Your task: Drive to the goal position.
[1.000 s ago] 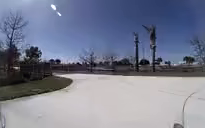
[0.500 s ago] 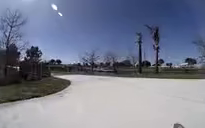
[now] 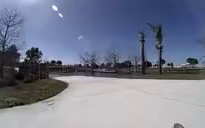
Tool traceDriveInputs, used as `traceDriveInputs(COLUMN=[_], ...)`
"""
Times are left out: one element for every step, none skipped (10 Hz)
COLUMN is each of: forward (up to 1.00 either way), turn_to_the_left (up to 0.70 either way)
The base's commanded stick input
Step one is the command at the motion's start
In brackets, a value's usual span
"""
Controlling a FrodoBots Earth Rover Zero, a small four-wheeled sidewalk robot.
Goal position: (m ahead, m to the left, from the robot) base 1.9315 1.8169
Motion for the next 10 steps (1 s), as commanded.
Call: traceDriveInputs(forward=[0.85,0.85,0.85,0.85,0.85,0.85,0.85,0.85,0.85,0.85], turn_to_the_left=[0.0,0.0,0.0,0.0,0.0,0.0,0.0,0.0,0.0,0.0])
